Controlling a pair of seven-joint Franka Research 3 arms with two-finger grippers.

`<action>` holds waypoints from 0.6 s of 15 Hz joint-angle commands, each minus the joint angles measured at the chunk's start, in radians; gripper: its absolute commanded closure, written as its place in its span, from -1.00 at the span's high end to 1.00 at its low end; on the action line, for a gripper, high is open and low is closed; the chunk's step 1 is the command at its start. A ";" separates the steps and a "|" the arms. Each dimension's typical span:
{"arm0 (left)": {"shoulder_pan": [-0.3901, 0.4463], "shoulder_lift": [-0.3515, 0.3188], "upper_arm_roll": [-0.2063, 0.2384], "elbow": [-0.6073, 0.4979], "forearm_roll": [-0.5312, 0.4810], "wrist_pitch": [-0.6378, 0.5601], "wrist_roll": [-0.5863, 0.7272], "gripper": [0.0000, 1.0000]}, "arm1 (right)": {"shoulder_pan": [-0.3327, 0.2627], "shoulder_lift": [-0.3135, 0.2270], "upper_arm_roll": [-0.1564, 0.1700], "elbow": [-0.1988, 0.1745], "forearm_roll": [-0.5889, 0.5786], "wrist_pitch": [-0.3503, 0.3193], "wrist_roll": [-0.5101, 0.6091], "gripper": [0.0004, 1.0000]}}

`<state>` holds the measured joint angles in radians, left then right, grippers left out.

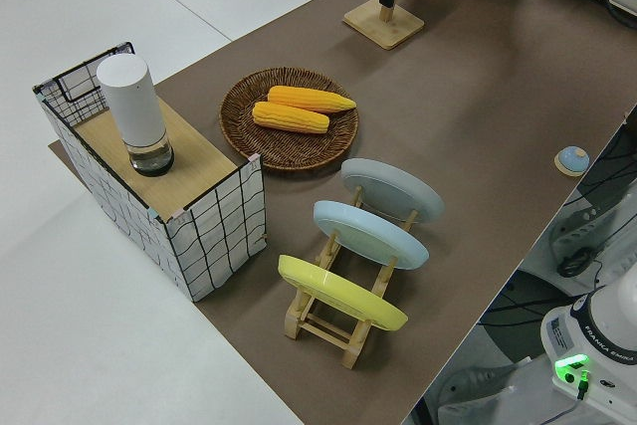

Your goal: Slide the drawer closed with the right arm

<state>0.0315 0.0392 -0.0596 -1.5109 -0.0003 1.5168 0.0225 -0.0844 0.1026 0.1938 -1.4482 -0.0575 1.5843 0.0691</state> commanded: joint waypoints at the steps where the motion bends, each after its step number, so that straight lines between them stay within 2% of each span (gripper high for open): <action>1: 0.004 0.011 -0.006 0.026 0.017 -0.020 0.010 0.99 | -0.003 -0.046 -0.004 -0.003 0.033 -0.018 -0.011 0.95; 2: 0.004 0.011 -0.006 0.024 0.017 -0.020 0.010 0.99 | -0.005 -0.050 -0.005 -0.003 0.039 -0.018 -0.012 0.81; 3: 0.004 0.011 -0.006 0.026 0.017 -0.020 0.010 0.99 | -0.006 -0.052 -0.005 -0.003 0.048 -0.021 -0.014 0.50; 5: 0.004 0.011 -0.006 0.026 0.017 -0.020 0.010 0.99 | -0.006 -0.055 -0.007 -0.003 0.059 -0.026 -0.015 -0.45; 6: 0.004 0.011 -0.006 0.026 0.017 -0.020 0.010 0.99 | -0.005 -0.058 -0.008 -0.003 0.059 -0.029 -0.015 -0.79; 7: 0.004 0.011 -0.006 0.024 0.017 -0.020 0.010 0.99 | -0.003 -0.060 -0.008 -0.003 0.059 -0.029 -0.015 -1.00; 9: 0.004 0.011 -0.006 0.024 0.017 -0.020 0.010 0.99 | -0.003 -0.060 -0.008 -0.003 0.061 -0.029 -0.015 -1.00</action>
<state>0.0315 0.0392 -0.0596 -1.5109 -0.0003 1.5168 0.0225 -0.0844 0.0554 0.1901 -1.4461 -0.0224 1.5700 0.0691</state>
